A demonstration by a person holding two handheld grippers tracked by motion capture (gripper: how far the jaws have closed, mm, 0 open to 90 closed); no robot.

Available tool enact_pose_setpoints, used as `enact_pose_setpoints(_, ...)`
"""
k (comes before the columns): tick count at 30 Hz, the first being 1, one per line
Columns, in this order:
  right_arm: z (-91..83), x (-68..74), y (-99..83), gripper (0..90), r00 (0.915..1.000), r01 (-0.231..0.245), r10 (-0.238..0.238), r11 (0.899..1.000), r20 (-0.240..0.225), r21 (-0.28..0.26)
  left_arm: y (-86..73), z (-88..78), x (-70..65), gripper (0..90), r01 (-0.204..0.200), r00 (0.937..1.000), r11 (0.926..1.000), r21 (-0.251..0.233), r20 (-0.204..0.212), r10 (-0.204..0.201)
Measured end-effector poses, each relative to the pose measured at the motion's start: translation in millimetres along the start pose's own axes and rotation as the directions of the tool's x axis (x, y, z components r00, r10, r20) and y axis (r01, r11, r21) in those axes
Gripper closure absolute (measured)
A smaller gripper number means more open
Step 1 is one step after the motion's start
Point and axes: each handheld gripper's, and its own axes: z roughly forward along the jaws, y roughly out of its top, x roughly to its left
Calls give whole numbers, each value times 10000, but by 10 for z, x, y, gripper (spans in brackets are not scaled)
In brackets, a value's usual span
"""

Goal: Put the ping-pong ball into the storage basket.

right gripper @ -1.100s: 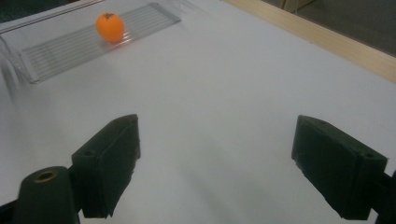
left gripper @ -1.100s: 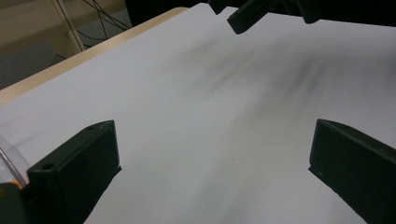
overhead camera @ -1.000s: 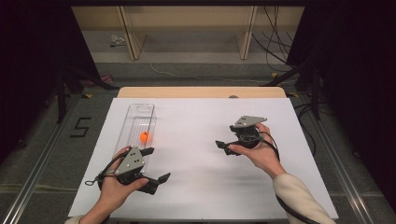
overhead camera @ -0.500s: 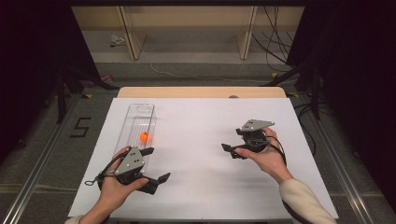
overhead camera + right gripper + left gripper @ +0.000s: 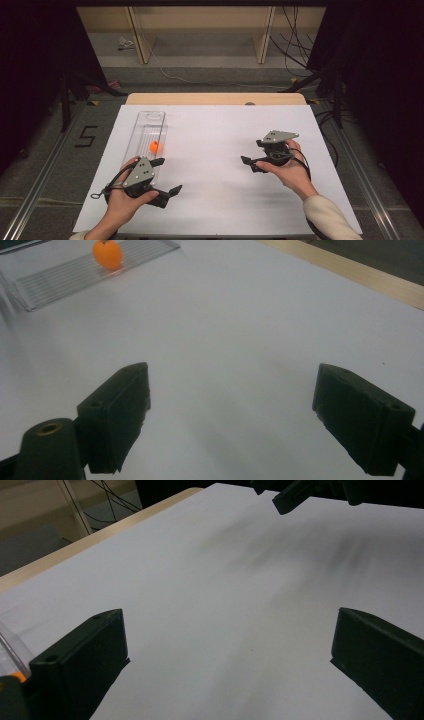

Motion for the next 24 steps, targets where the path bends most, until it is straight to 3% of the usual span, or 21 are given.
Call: enact_pose_setpoints(24,-294,11,-292,162,9995,-187,189,9998,252,-71,-4,-4,20,10,51,10000,10000,-44,-30,-51)
